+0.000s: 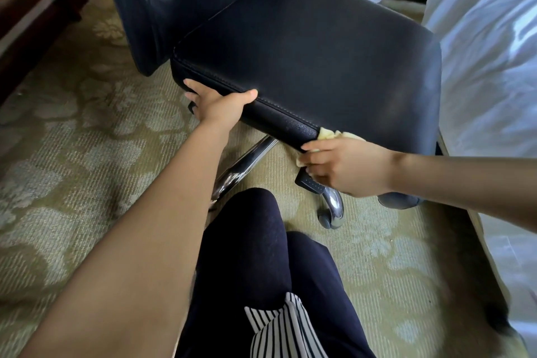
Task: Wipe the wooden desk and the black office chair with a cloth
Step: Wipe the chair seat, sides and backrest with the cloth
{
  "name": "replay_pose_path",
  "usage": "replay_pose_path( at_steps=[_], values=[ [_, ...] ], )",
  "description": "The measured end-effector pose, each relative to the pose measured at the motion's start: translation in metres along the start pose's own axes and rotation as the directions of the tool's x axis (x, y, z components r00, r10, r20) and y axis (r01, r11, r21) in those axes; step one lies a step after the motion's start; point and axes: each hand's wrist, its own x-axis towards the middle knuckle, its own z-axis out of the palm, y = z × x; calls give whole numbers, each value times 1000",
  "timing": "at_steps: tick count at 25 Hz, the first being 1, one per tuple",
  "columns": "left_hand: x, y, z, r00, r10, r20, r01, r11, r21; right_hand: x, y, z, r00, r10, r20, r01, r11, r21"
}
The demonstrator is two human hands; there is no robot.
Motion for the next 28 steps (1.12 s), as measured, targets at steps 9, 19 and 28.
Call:
replay_pose_path(
  at_steps=[9,19,28],
  values=[
    [-18,-6,0,995,73,-61,-65,990,122,-70,-3,26,871,-63,-488,103,993,54],
    [-51,-33,32,839,541,63,-427,580,694,-6,44,3,824,61,-564,99,964,248],
    [-34,-22,-17,767,626,140,-551,531,643,66,96,-18,809,207,-550,171,812,558]
  ],
)
